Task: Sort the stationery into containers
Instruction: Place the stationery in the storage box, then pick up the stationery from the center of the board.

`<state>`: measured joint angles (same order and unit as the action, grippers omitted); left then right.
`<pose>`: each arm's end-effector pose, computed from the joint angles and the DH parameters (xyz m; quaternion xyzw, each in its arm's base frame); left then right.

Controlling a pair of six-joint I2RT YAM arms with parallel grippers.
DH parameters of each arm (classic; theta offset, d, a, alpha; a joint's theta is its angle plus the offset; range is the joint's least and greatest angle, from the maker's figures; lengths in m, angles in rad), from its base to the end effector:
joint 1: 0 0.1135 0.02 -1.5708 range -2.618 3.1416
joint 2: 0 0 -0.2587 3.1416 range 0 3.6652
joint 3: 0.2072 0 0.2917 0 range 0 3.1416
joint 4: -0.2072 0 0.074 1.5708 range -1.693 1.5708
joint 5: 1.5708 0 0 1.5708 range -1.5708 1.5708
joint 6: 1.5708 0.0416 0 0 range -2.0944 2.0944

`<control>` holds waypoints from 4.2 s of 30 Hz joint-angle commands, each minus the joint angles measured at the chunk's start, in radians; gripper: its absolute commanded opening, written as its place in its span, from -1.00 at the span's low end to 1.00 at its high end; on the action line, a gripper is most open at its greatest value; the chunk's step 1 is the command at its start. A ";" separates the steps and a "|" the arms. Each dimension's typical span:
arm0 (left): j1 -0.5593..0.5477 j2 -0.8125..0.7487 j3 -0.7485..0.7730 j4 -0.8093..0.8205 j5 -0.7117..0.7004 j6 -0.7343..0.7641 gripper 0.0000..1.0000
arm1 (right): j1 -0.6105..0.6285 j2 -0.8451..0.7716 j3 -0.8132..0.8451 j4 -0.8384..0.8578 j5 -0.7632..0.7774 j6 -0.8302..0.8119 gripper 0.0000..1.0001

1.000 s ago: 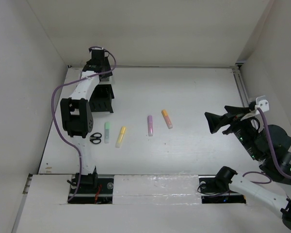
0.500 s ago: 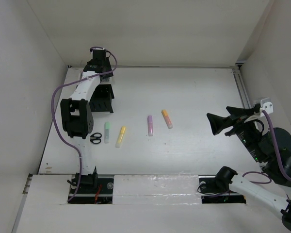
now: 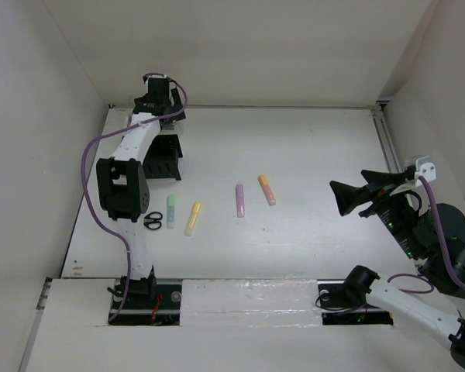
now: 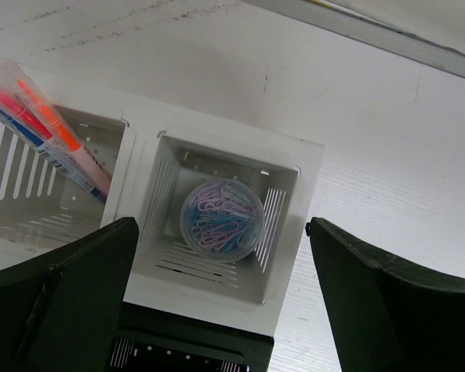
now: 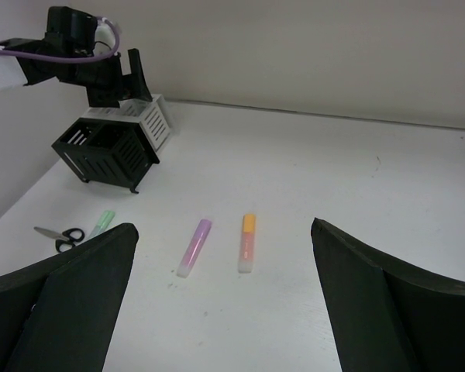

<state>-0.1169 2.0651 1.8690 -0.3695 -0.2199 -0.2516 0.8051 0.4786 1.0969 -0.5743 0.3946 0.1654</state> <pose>0.5286 -0.0529 0.2831 -0.1114 0.8655 0.0068 0.4883 0.0812 0.0614 0.4520 -0.0787 0.6881 0.2106 0.6899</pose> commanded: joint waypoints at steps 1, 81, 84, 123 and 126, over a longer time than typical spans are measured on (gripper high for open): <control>0.002 -0.111 0.062 -0.017 -0.004 -0.012 0.80 | -0.004 0.014 0.011 0.044 -0.010 0.010 1.00; -0.262 -0.586 -1.108 0.142 -0.210 -0.549 0.76 | -0.014 0.345 0.104 0.177 -0.255 -0.063 1.00; -0.262 -0.606 -1.134 0.133 -0.222 -0.558 0.76 | -0.014 0.345 0.095 0.189 -0.264 -0.063 1.00; -0.311 -0.718 -1.134 0.051 -0.142 -0.578 -1.00 | -0.014 0.334 0.084 0.209 -0.273 -0.026 1.00; -0.311 -0.790 -1.073 -0.015 -0.167 -0.578 -1.00 | -0.014 0.334 0.084 0.209 -0.273 -0.026 1.00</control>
<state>-0.4274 1.3613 0.7097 -0.3046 -0.3660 -0.8177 0.7979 0.8234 1.1801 -0.4324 0.1261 0.1314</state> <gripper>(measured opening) 0.121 0.999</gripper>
